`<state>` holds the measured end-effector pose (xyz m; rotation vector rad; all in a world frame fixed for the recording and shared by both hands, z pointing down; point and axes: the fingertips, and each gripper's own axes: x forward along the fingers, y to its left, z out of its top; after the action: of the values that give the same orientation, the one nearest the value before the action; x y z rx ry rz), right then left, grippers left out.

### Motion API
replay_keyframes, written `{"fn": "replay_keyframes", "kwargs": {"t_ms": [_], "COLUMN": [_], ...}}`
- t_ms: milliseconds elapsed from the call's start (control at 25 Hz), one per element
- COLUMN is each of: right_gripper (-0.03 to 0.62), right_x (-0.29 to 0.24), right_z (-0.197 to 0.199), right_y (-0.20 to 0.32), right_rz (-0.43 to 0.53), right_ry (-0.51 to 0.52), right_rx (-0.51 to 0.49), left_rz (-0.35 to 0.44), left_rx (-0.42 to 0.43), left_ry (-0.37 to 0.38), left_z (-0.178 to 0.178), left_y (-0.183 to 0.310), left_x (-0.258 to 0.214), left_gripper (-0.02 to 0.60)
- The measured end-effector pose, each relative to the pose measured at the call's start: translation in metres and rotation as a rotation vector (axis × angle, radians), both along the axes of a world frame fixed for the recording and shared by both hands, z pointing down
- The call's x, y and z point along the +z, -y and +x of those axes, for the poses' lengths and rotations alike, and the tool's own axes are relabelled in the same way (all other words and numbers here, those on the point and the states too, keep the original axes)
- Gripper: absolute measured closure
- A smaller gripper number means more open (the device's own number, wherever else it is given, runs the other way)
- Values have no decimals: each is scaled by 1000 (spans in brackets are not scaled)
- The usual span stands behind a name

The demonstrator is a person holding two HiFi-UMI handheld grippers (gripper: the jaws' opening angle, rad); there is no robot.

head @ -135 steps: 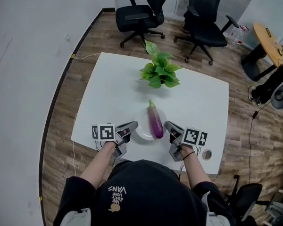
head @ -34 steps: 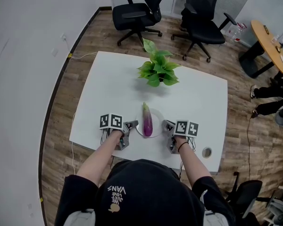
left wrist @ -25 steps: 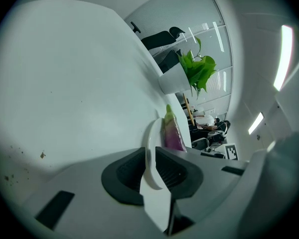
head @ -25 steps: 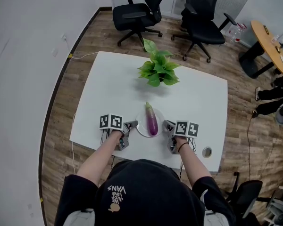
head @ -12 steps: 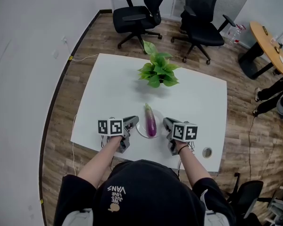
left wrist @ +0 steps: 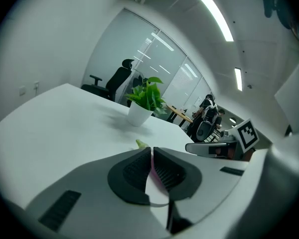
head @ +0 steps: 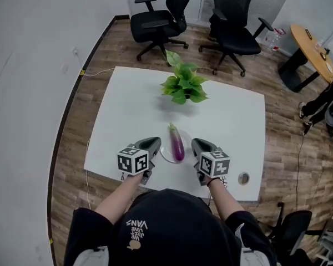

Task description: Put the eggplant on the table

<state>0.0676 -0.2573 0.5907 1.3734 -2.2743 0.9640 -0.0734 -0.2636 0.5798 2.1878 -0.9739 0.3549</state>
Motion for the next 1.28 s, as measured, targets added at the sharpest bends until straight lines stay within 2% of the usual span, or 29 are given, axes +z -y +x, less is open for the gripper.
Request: {"fn": "replay_keyframes", "kwargs": {"t_ms": [320,1280], "right_gripper": [574,576], "right_x": [-4,-9], "right_z": [1,-2], "right_y": [-12,-29], "right_rz": [47,63], "right_ry": [-16,-38], "right_rx": [8,-12], "left_rz": [89,115], "left_rx": [-10,-7], "left_ry": [70,91], "left_z": [-5,-2], "left_y": [-9,-26], "left_x": [-8,-9], "left_gripper": [568,571]}}
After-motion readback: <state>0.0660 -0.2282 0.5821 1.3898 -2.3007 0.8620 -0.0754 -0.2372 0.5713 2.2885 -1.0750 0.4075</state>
